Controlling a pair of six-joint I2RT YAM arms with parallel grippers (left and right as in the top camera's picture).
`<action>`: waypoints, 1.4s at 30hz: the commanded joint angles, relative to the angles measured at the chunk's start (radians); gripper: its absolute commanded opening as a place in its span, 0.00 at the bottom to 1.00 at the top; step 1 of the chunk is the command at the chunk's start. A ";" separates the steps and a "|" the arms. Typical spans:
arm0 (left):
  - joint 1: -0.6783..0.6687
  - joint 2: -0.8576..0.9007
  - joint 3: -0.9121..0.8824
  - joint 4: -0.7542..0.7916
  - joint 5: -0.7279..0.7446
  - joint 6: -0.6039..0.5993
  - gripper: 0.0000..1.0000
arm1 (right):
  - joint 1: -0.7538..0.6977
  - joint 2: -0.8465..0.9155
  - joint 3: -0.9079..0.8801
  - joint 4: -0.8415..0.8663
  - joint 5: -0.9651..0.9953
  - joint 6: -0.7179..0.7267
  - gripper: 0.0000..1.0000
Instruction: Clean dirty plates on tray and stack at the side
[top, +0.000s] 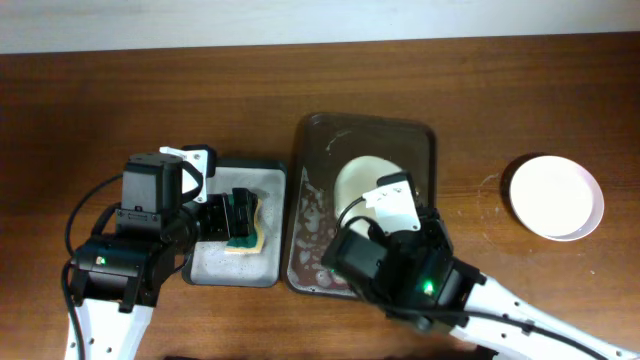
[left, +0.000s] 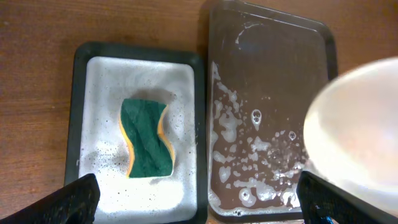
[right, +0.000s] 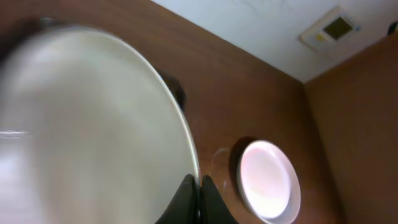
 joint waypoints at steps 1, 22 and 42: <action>0.005 -0.007 0.002 -0.001 0.014 0.016 0.99 | -0.095 0.018 0.003 0.008 -0.086 -0.007 0.04; 0.005 -0.007 0.002 -0.001 0.014 0.016 0.99 | -1.722 0.238 0.003 0.372 -1.217 -0.080 0.04; 0.005 -0.007 0.002 -0.001 0.014 0.016 0.99 | -0.933 -0.307 0.045 0.175 -1.458 -0.410 0.95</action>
